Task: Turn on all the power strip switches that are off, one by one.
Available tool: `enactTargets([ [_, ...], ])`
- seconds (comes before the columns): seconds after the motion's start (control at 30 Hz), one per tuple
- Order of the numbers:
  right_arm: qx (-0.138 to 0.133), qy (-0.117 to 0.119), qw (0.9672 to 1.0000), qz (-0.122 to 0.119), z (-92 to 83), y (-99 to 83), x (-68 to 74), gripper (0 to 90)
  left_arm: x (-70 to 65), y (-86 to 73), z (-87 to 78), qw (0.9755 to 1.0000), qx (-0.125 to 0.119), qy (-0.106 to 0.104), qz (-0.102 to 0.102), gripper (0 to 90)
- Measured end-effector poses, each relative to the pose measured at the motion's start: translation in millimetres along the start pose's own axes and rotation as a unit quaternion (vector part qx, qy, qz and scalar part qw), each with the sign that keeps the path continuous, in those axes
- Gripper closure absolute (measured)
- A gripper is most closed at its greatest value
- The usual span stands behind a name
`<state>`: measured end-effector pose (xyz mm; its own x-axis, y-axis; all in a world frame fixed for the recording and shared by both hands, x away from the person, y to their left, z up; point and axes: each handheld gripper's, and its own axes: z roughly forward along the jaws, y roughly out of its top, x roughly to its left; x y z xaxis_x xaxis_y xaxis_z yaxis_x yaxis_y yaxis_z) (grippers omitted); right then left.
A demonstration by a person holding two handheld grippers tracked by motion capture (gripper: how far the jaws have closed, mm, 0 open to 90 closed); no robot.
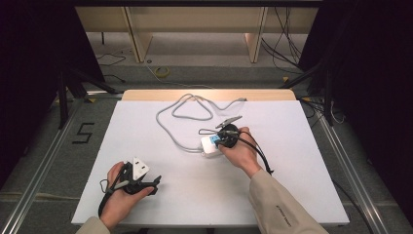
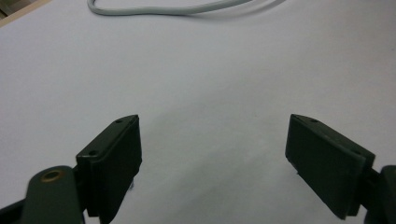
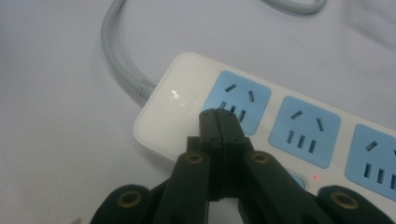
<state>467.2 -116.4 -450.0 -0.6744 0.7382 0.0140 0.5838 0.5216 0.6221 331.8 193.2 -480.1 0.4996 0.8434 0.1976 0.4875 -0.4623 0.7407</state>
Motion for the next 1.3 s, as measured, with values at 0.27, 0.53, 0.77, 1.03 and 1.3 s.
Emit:
enactTargets([
  [0.27, 0.003, -0.003, 1.0000, 0.000, 1.5, -0.7, 1.1, 90.0, -0.3, 0.1, -0.3, 1.0000, 0.000, 0.001, 0.001, 18.4],
  [0.53, 0.000, -0.008, 1.0000, 0.001, 2.5, -2.9, 2.3, 90.0, -0.5, 0.2, 0.0, 1.0000, 0.000, 0.001, 0.001, 18.4],
  [0.77, 0.000, -0.012, 0.9999, 0.001, 3.0, -2.8, 3.3, 90.0, -0.5, -0.1, -0.4, 1.0000, -0.001, 0.002, 0.001, 18.3],
  [1.03, -0.002, -0.007, 1.0000, 0.004, -0.5, -3.2, 1.5, 90.0, -0.1, -0.4, 0.0, 1.0000, 0.001, 0.001, 0.003, 18.3],
  [1.3, -0.006, -0.014, 0.9999, 0.003, -5.4, -1.8, 0.4, 90.0, -0.3, -0.4, -0.5, 1.0000, 0.001, 0.002, 0.002, 18.3],
])
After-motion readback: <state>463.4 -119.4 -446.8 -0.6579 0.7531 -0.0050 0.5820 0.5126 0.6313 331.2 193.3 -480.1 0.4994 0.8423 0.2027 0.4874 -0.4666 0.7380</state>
